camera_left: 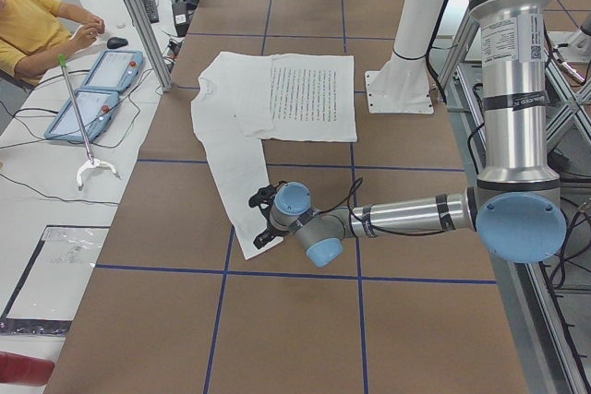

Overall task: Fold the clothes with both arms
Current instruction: 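Withdraw the right gripper while the left gripper reaches the other sleeve cuff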

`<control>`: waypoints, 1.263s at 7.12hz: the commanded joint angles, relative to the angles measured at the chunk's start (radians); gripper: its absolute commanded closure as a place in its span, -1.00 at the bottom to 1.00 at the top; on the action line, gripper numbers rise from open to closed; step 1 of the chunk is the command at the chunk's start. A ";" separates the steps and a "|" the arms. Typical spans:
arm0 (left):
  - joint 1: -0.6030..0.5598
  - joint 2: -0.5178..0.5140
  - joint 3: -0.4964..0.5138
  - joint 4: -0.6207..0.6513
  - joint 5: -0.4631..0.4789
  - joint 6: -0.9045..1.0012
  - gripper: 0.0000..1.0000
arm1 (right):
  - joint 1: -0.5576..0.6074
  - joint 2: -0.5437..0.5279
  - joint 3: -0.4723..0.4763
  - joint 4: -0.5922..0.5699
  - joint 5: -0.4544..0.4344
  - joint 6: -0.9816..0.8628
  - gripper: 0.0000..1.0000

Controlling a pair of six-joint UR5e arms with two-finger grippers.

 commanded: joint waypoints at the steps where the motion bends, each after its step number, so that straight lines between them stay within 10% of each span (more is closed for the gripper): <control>1: 0.030 -0.004 0.011 -0.003 0.006 -0.003 -0.98 | 0.000 -0.002 -0.002 -0.001 0.000 0.000 -1.00; 4: 0.048 -0.008 0.013 0.002 0.010 -0.002 -0.32 | 0.000 -0.006 -0.007 0.001 0.000 0.000 -1.00; 9: 0.062 -0.007 0.019 0.002 0.033 0.000 -0.09 | 0.000 -0.011 -0.004 -0.001 -0.002 0.004 -1.00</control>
